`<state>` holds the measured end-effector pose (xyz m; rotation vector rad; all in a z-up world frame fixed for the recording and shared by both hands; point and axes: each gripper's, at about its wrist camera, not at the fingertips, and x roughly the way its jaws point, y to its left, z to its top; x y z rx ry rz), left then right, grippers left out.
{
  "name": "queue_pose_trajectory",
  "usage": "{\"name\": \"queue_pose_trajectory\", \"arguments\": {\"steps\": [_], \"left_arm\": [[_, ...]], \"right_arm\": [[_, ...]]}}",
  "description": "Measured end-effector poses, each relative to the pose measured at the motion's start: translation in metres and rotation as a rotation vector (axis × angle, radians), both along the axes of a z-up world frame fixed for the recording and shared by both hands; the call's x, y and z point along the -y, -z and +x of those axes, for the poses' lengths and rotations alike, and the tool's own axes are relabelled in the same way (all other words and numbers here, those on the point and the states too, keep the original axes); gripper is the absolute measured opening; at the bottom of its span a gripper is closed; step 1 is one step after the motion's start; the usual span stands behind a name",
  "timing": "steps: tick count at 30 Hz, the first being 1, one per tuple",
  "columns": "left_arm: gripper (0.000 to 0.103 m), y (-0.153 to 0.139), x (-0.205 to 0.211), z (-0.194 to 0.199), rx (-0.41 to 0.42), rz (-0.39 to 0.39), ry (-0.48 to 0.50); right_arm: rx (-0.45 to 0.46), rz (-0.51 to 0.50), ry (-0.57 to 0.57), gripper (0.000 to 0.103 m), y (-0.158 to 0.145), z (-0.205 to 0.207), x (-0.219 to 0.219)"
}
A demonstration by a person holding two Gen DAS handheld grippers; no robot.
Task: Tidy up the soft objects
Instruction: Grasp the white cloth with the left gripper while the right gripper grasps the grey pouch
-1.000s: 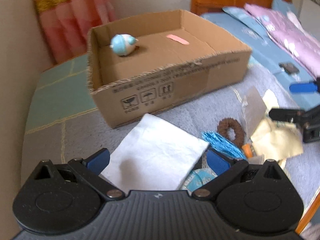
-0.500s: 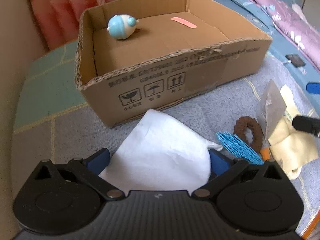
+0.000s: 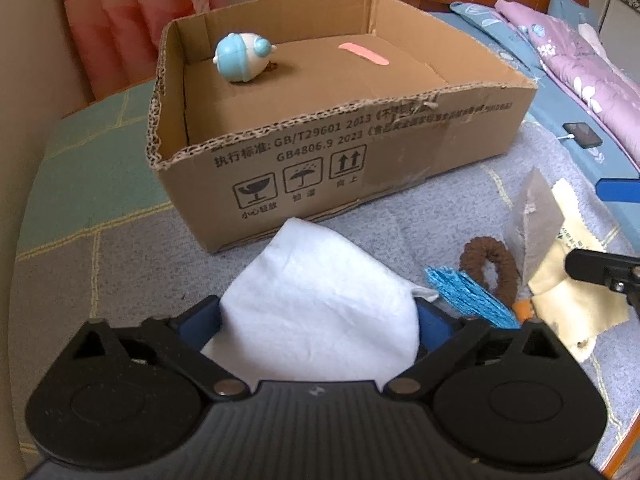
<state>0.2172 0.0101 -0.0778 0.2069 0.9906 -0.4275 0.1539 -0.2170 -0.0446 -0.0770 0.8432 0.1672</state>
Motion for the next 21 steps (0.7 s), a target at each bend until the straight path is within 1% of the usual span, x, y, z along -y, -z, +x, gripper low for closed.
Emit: {"name": "queue_pose_trajectory", "arguments": {"steps": [1, 2, 3, 4, 6, 7, 10, 14, 21], "left_arm": [[0.086, -0.001, 0.001, -0.002, 0.007, -0.006, 0.006], [0.082, -0.002, 0.001, -0.004, 0.012, -0.01, 0.012], [0.074, -0.004, 0.002, -0.007, 0.017, -0.014, 0.018], [0.071, -0.006, 0.003, -0.009, 0.021, -0.021, 0.024], [0.06, -0.008, 0.005, -0.011, 0.022, -0.032, 0.025], [0.057, -0.008, 0.005, -0.012, 0.021, -0.038, 0.022], [0.054, -0.009, 0.006, -0.015, 0.022, -0.047, 0.01], [0.053, -0.009, 0.004, -0.015, 0.019, -0.068, -0.014], [0.053, -0.007, 0.003, -0.017, 0.024, -0.077, -0.029]], "right_arm": [[0.0, -0.001, -0.002, 0.103, 0.0, 0.0, 0.0], [-0.001, -0.003, -0.004, 0.103, 0.0, 0.0, -0.001], [-0.002, -0.005, -0.005, 0.103, 0.0, 0.001, -0.001], [-0.004, -0.005, -0.006, 0.103, 0.0, 0.001, -0.002], [-0.008, -0.004, -0.007, 0.103, 0.001, 0.002, -0.003], [-0.01, -0.004, -0.009, 0.103, 0.002, 0.003, -0.004], [-0.016, -0.002, -0.018, 0.103, 0.003, 0.003, -0.005], [-0.021, 0.002, -0.03, 0.103, 0.006, 0.005, -0.008], [-0.027, 0.051, -0.052, 0.103, 0.014, 0.016, -0.005]]}}
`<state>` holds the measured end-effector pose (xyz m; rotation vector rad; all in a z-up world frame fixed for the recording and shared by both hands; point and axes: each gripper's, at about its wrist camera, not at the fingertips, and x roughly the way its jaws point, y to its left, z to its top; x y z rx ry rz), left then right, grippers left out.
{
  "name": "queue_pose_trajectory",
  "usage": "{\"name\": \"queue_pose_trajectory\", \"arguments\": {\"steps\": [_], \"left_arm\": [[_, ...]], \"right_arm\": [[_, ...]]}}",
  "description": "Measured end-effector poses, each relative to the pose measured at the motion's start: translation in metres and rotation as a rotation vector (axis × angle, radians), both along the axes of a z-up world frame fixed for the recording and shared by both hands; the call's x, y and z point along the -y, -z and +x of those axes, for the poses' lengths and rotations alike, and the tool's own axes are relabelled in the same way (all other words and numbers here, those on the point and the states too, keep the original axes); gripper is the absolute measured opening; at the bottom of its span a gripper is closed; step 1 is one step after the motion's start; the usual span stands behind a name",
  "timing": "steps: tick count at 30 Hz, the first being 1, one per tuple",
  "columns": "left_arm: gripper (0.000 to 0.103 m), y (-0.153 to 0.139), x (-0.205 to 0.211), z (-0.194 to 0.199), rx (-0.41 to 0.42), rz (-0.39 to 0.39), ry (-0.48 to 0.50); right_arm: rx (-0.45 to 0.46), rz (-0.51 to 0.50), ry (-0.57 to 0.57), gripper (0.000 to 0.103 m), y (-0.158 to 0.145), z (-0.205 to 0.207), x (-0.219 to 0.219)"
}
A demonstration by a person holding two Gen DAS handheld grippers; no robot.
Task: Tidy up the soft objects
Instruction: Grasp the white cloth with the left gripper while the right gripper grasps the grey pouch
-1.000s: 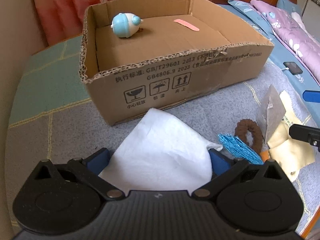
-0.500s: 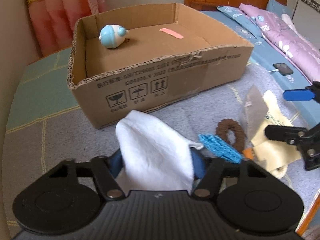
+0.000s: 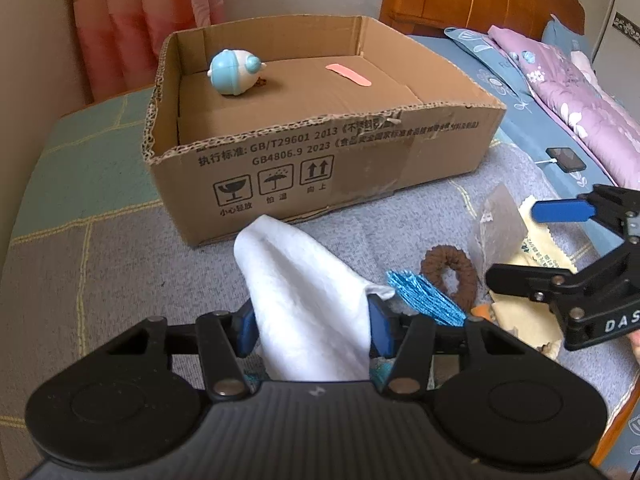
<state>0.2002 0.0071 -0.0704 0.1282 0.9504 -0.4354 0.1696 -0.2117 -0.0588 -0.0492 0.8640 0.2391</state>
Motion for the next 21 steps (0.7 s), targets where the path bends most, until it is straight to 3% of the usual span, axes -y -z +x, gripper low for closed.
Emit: {"name": "queue_pose_trajectory", "arguments": {"steps": [10, 14, 18, 21], "left_arm": [[0.053, 0.001, 0.0, 0.0, 0.004, -0.004, -0.004], [0.053, 0.001, 0.0, 0.0, 0.007, -0.007, 0.002], [0.049, 0.0, 0.0, -0.001, 0.004, -0.008, 0.006], [0.044, -0.003, 0.001, -0.002, 0.002, -0.021, 0.02]], "right_arm": [[0.008, 0.044, -0.021, 0.096, 0.009, 0.016, -0.003], [-0.003, 0.03, -0.019, 0.082, 0.013, 0.021, -0.006], [0.003, 0.038, -0.007, 0.062, 0.01, 0.02, -0.007], [0.012, 0.03, 0.0, 0.057, 0.006, 0.018, -0.006]]}}
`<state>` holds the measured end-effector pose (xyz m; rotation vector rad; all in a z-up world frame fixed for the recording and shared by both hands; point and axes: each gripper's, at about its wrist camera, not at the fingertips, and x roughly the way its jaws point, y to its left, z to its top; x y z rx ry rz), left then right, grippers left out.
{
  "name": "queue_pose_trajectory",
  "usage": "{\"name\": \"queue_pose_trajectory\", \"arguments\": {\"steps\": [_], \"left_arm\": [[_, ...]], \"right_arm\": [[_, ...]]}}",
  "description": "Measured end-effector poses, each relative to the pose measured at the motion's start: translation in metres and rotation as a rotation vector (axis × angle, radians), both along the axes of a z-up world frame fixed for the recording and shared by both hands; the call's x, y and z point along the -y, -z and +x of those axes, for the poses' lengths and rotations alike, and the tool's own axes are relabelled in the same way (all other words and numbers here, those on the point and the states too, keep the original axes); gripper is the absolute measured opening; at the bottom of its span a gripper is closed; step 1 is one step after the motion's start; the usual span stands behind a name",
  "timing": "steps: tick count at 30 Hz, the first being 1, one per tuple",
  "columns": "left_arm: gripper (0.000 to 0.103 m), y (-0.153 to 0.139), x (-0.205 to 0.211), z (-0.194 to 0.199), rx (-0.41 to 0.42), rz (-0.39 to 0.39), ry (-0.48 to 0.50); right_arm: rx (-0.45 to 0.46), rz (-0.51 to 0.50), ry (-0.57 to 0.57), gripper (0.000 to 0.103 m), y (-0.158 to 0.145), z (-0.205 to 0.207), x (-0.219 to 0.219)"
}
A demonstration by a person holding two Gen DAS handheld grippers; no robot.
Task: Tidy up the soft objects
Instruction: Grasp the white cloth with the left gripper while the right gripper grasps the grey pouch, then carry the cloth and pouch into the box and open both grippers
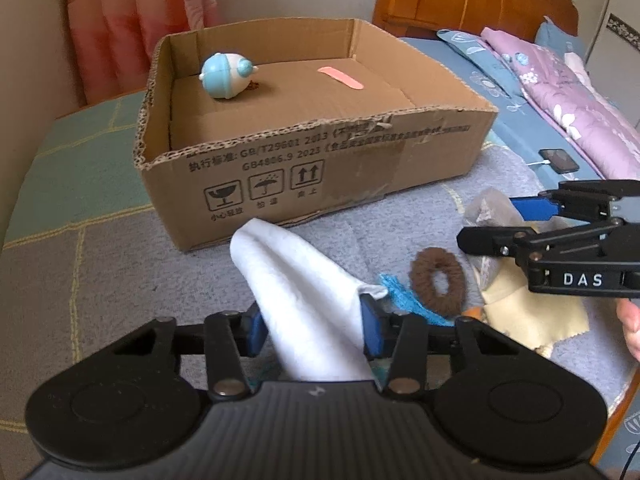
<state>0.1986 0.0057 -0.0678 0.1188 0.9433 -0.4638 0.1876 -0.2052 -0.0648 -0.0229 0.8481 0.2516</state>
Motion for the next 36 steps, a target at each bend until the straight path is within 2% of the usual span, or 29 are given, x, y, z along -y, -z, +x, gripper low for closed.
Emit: {"name": "queue_pose_trajectory", "arguments": {"steps": [9, 25, 32, 36], "left_arm": [[0.033, -0.01, 0.003, -0.006, 0.019, -0.016, 0.014], [0.032, -0.036, 0.001, -0.026, 0.07, -0.029, 0.02], [0.032, -0.07, 0.003, -0.044, 0.149, -0.052, 0.054], [0.033, -0.09, 0.005, -0.039, 0.212, -0.044, 0.061]], "right_arm": [[0.057, -0.002, -0.007, 0.055, -0.025, -0.017, 0.007], [0.087, -0.007, -0.023, 0.055, -0.042, -0.033, 0.006], [0.113, -0.012, -0.037, 0.055, -0.053, -0.039, 0.007], [0.124, -0.021, -0.049, 0.055, -0.057, -0.039, 0.006]]}}
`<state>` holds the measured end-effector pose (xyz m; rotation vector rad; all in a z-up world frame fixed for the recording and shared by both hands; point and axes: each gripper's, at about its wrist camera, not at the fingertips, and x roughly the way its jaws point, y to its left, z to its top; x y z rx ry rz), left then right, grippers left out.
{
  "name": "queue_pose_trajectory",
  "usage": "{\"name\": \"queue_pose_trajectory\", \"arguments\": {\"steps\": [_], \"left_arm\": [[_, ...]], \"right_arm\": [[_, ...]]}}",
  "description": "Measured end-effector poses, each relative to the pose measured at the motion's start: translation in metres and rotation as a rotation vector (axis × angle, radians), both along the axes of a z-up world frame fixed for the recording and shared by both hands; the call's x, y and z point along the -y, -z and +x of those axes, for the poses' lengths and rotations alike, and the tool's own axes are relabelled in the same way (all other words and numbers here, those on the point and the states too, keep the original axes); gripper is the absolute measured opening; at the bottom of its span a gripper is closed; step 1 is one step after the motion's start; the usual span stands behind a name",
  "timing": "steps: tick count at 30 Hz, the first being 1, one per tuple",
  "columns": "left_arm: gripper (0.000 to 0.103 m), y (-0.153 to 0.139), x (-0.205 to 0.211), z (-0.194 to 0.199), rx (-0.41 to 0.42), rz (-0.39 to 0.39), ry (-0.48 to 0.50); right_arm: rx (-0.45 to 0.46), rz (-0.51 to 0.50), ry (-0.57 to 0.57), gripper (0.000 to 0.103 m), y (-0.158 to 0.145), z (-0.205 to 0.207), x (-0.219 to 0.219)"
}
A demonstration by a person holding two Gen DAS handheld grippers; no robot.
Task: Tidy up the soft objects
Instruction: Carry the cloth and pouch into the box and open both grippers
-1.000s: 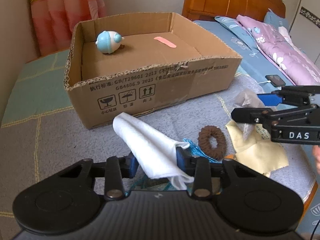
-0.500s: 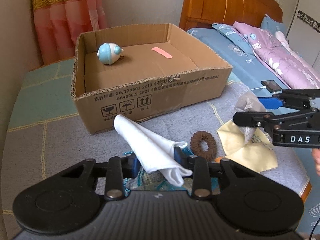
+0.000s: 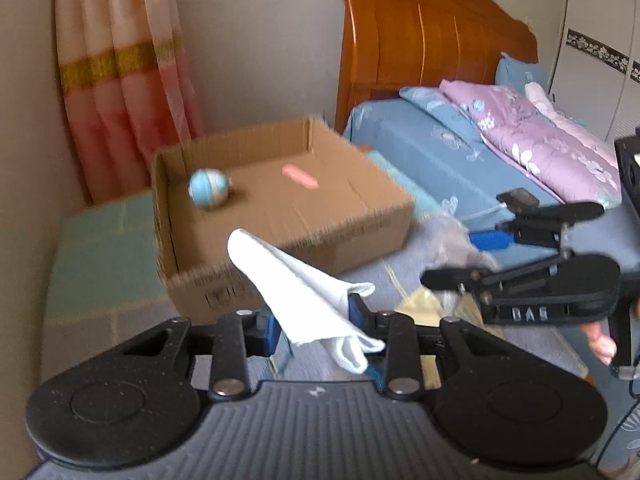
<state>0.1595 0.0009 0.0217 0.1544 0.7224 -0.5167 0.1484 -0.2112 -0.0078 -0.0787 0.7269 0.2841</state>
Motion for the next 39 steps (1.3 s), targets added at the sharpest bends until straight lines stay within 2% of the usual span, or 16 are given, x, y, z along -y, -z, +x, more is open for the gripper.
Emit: {"name": "queue_pose_trajectory", "arguments": {"steps": [4, 17, 18, 19, 21, 23, 26, 34, 39], "left_arm": [[0.033, -0.013, 0.004, 0.019, 0.056, 0.022, -0.005], [0.033, -0.003, 0.011, 0.094, 0.05, 0.027, -0.095], [0.038, -0.002, 0.012, 0.097, 0.058, 0.024, -0.101], [0.062, -0.001, 0.012, 0.1, 0.074, 0.023, -0.114], [0.102, 0.002, 0.013, 0.104, 0.08, 0.045, -0.149], [0.102, 0.002, 0.011, 0.098, 0.127, 0.056, -0.178], [0.102, 0.005, 0.005, 0.092, 0.091, 0.031, -0.161], [0.102, 0.009, -0.006, 0.067, 0.05, 0.038, -0.208], [0.103, 0.002, -0.009, 0.046, 0.065, 0.046, -0.262]], "right_arm": [[0.025, -0.018, -0.021, 0.055, -0.008, 0.001, -0.002], [0.095, -0.047, -0.048, 0.056, -0.032, 0.015, -0.006], [0.093, -0.047, -0.047, 0.056, -0.032, 0.016, -0.006], [0.092, -0.05, -0.046, 0.056, -0.032, 0.015, -0.006], [0.091, -0.059, -0.048, 0.056, -0.032, 0.014, -0.007], [0.09, -0.065, -0.046, 0.056, -0.031, 0.013, -0.007], [0.087, -0.064, -0.041, 0.056, -0.031, 0.013, -0.005], [0.079, -0.07, -0.047, 0.056, -0.03, 0.016, -0.008], [0.086, -0.085, -0.059, 0.056, -0.033, 0.024, -0.01]]}}
